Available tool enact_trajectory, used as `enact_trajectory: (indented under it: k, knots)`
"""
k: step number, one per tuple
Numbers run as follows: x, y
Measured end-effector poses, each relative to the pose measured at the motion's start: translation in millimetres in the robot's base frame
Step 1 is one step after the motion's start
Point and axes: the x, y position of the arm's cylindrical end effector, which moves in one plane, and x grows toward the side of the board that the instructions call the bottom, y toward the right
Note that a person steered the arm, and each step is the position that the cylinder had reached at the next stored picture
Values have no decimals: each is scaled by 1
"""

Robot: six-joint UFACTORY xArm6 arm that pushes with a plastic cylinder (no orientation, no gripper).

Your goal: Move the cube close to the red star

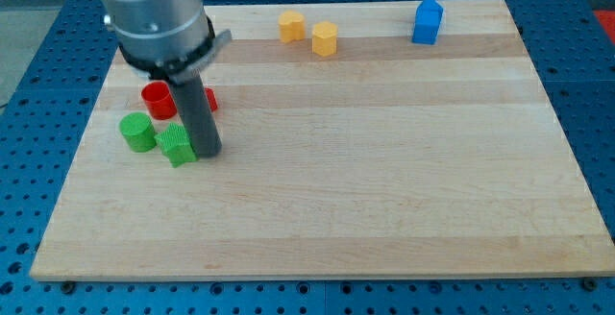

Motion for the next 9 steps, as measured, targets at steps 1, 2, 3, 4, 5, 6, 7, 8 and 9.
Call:
enact_trajectory:
  k: [1,2,3,4,5,6,7,8,9]
  knots:
    - [-5,-22]
    - [-5,77]
    - [-62,194]
    - [-113,306]
    - [-148,348]
    - [-158,341]
    - [-169,341]
    - [-170,341]
    - [-170,341]
